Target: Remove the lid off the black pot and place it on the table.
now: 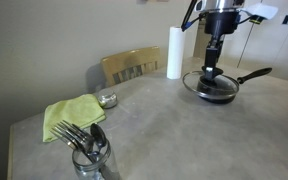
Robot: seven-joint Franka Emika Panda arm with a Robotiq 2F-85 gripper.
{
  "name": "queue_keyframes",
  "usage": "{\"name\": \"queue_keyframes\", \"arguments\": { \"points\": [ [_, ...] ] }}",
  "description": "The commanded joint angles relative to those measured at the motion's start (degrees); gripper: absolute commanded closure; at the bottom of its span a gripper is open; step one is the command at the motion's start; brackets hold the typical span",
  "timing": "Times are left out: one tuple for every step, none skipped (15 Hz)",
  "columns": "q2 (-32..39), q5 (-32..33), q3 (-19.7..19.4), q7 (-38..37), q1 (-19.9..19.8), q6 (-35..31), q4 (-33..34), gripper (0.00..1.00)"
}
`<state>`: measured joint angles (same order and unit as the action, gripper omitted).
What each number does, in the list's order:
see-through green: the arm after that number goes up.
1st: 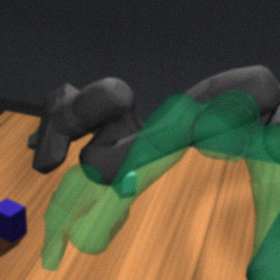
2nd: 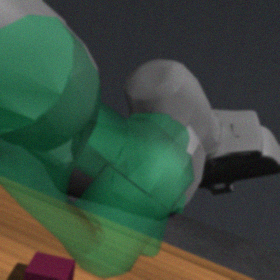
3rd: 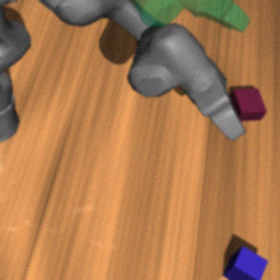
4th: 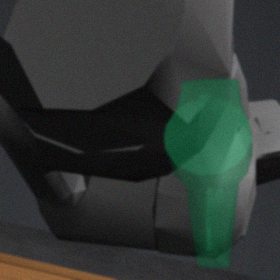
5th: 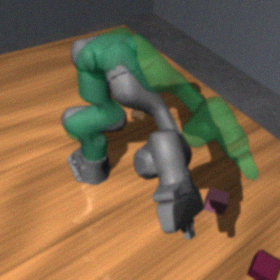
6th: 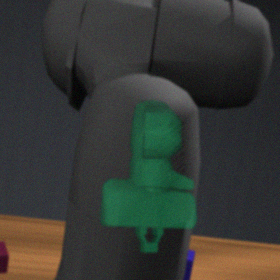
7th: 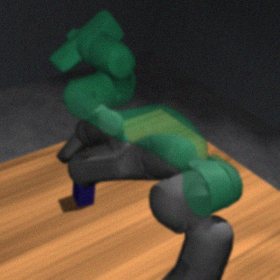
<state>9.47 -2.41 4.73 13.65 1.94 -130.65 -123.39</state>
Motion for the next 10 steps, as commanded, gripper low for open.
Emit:
{"name": "queue_keyframes", "arguments": {
  "points": [
    [-0.3, -0.9, 1.3, -6.4, 2.4, -5.1, -3.9, 0.84],
    [0.3, -0.6, 1.5, -8.6, 3.1, -7.3, -4.6, 0.84],
    [0.9, -0.1, 1.6, -11.0, 3.8, -9.7, -5.3, 0.84],
    [1.8, 0.7, 1.4, -13.6, 4.5, -12.7, -6.0, 0.84],
    [2.9, 1.7, 1.1, -16.1, 5.1, -15.9, -6.5, 0.84],
    [3.9, 2.5, 0.8, -18.5, 5.7, -18.1, -6.8, 0.84],
    [5.2, 3.2, 0.5, -20.9, 6.2, -20.1, -6.9, 0.84],
    [6.4, 4.1, 0.1, -22.8, 6.7, -21.5, -6.9, 0.84],
    [7.4, 5.0, -0.4, -24.6, 7.2, -22.1, -6.8, 0.84],
    [8.5, 5.4, -0.6, -25.8, 7.6, -22.2, -6.6, 0.84]
  ]
}}
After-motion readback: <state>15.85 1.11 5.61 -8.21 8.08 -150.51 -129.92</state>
